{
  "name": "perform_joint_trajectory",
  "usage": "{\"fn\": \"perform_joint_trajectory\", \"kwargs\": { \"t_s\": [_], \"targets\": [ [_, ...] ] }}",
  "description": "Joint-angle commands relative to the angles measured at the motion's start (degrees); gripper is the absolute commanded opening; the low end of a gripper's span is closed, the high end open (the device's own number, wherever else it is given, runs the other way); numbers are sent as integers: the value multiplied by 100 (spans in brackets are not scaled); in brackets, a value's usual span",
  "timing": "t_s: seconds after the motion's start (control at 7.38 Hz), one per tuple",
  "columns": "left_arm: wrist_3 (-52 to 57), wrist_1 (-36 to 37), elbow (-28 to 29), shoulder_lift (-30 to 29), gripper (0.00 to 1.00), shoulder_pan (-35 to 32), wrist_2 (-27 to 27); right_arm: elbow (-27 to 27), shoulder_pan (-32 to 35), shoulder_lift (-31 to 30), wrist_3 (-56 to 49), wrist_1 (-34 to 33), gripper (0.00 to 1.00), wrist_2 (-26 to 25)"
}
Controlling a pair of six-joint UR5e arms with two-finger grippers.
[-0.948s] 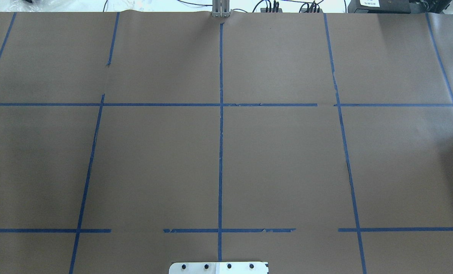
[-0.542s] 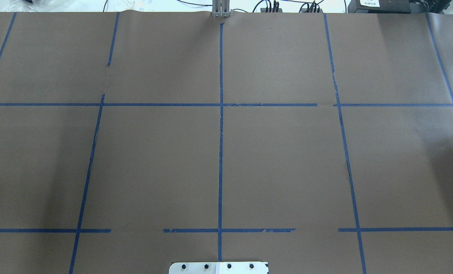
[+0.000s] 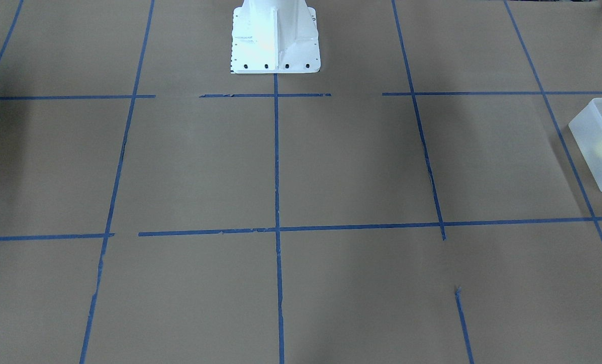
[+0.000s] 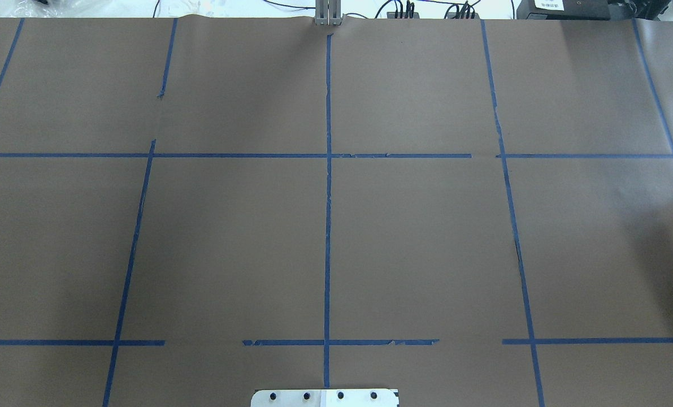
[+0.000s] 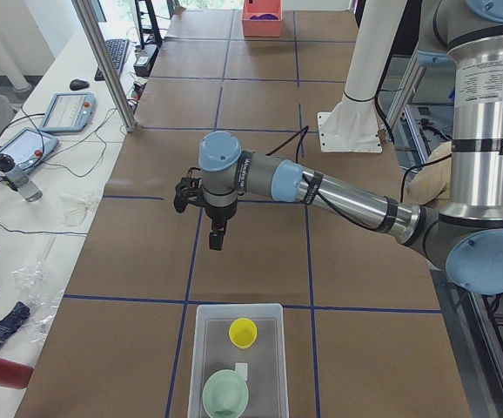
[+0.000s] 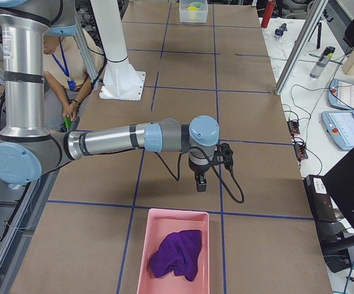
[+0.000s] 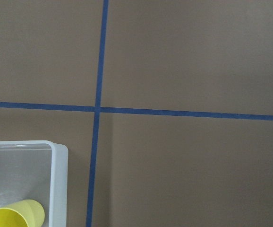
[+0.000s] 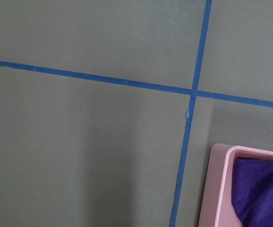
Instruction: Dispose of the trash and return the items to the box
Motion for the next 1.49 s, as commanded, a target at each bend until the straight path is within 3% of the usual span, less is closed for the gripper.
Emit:
{"fn": "perform_joint_trajectory", "kwargs": {
  "t_s": [0.0,0.14,0.41,0.54,0.81,1.35],
  "targets": [
    [496,452,55,-79,100,-219,355,117,-50,-8,53,-9,100,-26],
    [523,391,247,34,100,-254,155,118,-59,-8,53,0,100,-18],
    [1615,111,904,53,100,-263,-135,100,-59,-182,1,9,100,-9],
    [1595,136,856,27,100,-255,-363,92,-59,-227,-26,226,100,0],
    [1367,75,777,18,100,-254,-331,31,-59,-561,44,884,100,70],
    [1384,48,636,36,100,-254,-339,21,-112,-404,664,1020,100,9]
  ]
}}
